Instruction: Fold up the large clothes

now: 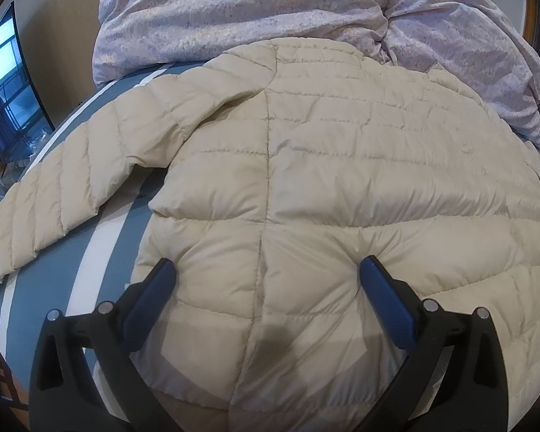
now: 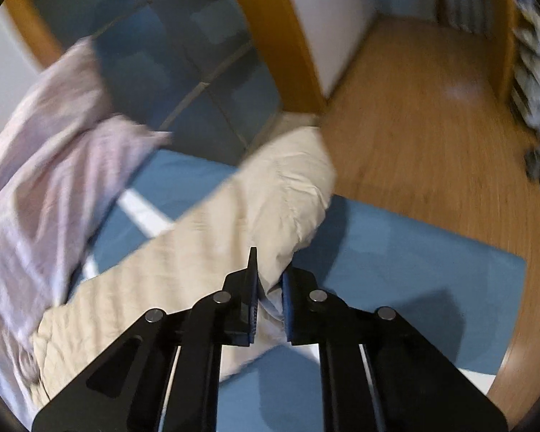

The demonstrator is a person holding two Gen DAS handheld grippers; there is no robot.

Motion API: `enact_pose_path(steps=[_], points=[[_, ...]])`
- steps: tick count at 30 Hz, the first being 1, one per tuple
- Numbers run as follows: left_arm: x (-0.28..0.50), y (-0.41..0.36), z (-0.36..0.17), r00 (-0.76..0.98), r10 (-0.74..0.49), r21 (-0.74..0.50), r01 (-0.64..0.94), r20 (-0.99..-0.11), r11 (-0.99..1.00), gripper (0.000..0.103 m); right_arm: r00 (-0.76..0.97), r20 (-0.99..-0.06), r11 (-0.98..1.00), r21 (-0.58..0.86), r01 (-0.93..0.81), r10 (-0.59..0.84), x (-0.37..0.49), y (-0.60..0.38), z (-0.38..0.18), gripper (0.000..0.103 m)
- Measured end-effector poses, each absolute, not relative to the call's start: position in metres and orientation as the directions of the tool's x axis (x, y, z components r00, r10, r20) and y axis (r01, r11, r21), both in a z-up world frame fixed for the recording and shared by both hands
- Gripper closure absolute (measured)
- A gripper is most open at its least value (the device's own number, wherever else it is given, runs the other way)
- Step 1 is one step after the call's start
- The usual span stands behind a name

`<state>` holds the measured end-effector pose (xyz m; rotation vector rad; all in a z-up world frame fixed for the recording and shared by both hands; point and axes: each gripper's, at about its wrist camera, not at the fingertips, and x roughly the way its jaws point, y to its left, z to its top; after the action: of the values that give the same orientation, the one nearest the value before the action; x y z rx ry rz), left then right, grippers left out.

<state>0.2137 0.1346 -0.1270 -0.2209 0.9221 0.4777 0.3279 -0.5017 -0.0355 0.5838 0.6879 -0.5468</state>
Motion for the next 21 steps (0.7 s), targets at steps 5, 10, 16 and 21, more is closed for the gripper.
enact_pose_path(steps=[5, 10, 16, 21], points=[[0.214, 0.134, -0.127, 0.509, 0.301, 0.019, -0.486, -0.806, 0.874, 0.002, 0.724, -0.663, 0.840, 0.273, 0.470, -0.190, 0.359, -0.425, -0.001, 0.092], [0.214, 0.134, -0.127, 0.509, 0.301, 0.019, -0.486, -0.806, 0.874, 0.002, 0.732, -0.680, 0.933, 0.243, 0.267, -0.033, 0.390, -0.323, 0.002, 0.092], [0.214, 0.134, -0.127, 0.510, 0.300, 0.018, -0.486, -0.806, 0.874, 0.002, 0.657, -0.735, 0.975, 0.220, -0.001, 0.167, 0.411, -0.184, -0.027, 0.092], [0.214, 0.134, -0.127, 0.510, 0.300, 0.017, -0.486, -0.806, 0.874, 0.002, 0.573, -0.771, 0.960, 0.217, -0.175, 0.278, 0.402, -0.091, -0.051, 0.092]])
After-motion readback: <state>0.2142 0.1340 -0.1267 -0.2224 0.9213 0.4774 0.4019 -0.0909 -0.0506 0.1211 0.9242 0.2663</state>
